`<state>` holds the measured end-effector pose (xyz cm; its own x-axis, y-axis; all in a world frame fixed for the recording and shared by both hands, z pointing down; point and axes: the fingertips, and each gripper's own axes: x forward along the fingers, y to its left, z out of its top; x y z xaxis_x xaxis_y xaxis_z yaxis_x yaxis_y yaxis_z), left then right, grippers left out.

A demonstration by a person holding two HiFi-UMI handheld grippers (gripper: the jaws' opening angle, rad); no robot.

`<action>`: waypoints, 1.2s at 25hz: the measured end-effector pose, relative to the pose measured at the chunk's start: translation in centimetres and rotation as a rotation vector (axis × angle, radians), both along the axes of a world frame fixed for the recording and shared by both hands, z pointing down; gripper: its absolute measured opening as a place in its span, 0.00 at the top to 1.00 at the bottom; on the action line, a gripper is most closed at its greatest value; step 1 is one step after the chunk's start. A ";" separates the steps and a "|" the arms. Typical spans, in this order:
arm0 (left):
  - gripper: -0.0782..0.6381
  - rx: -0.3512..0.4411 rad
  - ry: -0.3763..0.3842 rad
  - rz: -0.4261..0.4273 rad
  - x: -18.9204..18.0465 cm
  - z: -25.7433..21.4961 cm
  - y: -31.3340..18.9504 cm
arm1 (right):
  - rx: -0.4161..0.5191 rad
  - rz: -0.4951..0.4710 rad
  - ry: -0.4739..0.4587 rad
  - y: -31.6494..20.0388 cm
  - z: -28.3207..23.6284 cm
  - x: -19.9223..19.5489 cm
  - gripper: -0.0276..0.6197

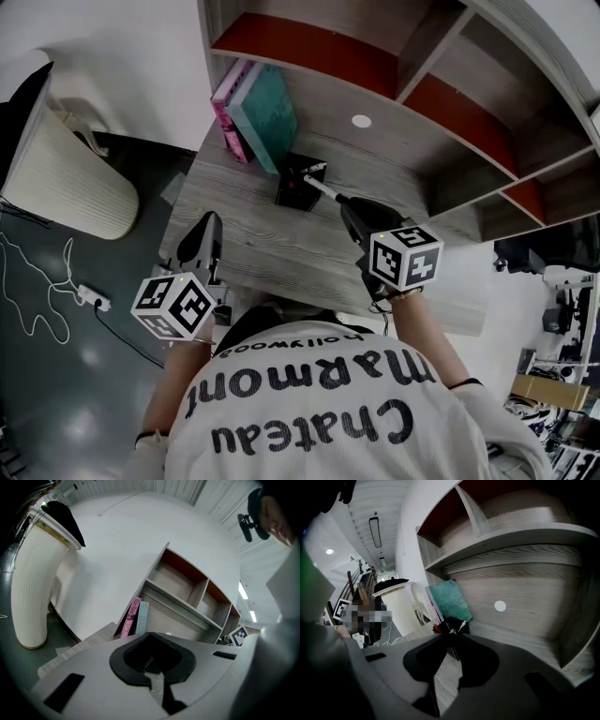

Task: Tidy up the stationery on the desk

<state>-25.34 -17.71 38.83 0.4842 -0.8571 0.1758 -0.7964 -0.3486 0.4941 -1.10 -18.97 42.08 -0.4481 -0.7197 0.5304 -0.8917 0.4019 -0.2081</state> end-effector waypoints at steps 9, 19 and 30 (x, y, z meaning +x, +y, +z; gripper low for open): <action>0.87 0.000 0.005 -0.013 -0.2 -0.1 0.1 | -0.006 -0.029 0.015 -0.3 0.2 -0.8 0.84; 0.87 -0.006 0.005 -0.042 -1.5 0.2 0.2 | -0.008 -0.055 0.043 -1.0 0.8 -2.0 0.83; 0.87 -0.020 0.006 -0.067 -2.6 0.6 0.3 | -0.014 -0.081 0.071 -1.8 1.3 -3.1 0.83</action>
